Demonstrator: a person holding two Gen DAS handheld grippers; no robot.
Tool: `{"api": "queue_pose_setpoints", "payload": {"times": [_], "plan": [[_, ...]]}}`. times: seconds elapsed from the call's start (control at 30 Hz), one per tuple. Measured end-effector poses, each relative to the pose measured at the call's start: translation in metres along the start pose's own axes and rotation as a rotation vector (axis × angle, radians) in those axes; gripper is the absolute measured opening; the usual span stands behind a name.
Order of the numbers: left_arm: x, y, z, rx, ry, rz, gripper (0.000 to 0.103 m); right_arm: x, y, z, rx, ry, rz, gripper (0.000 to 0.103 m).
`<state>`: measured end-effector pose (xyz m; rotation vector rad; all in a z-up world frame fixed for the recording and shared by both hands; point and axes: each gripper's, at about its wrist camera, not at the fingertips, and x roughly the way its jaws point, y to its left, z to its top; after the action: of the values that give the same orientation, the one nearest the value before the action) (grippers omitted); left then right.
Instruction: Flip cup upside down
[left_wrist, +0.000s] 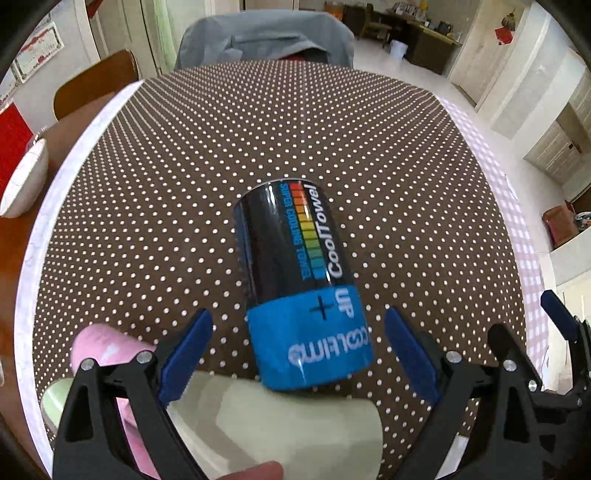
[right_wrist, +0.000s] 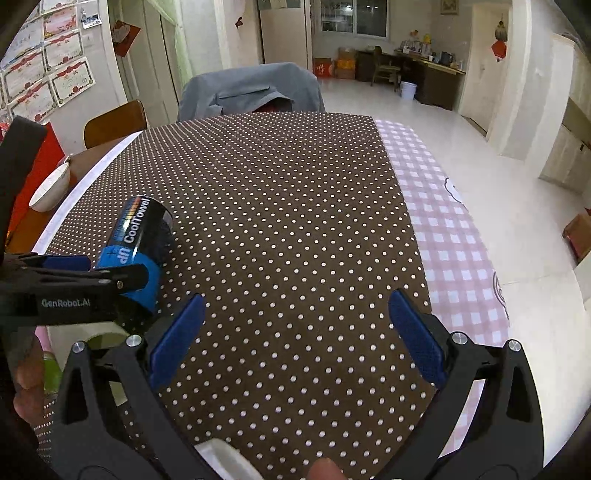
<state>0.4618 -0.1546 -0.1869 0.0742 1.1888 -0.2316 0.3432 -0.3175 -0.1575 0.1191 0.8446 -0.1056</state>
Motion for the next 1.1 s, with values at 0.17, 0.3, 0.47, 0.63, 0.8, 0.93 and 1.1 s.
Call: {"api": "queue_pose_setpoints", "payload": {"times": [0.17, 0.3, 0.47, 0.63, 0.8, 0.93, 1.1], "plan": [[0.019, -0.002, 0.012, 0.021, 0.033, -0.008, 0.075, 0.012, -0.006, 0.003, 0.015, 0.021, 0.002, 0.097], [0.026, -0.006, 0.018, 0.050, 0.047, -0.021, 0.071, 0.021, -0.006, 0.005, 0.019, 0.030, 0.011, 0.097], [0.023, -0.008, 0.016, 0.073, 0.016, -0.075, 0.070, 0.022, -0.004, 0.005, 0.021, 0.031, 0.012, 0.097], [0.007, -0.012, 0.012, 0.101, -0.051, -0.128, 0.069, 0.013, -0.006, 0.005, 0.043, 0.015, 0.002, 0.097], [-0.009, -0.007, 0.011, 0.108, -0.084, -0.158, 0.067, -0.003, -0.006, 0.002, 0.056, -0.003, -0.008, 0.097], [-0.016, 0.002, 0.005, 0.089, -0.080, -0.175, 0.067, -0.017, -0.005, -0.003, 0.062, -0.013, -0.017, 0.097], [-0.030, 0.004, -0.006, 0.077, -0.110, -0.199, 0.066, -0.035, -0.005, -0.006, 0.070, -0.028, -0.027, 0.097]]}}
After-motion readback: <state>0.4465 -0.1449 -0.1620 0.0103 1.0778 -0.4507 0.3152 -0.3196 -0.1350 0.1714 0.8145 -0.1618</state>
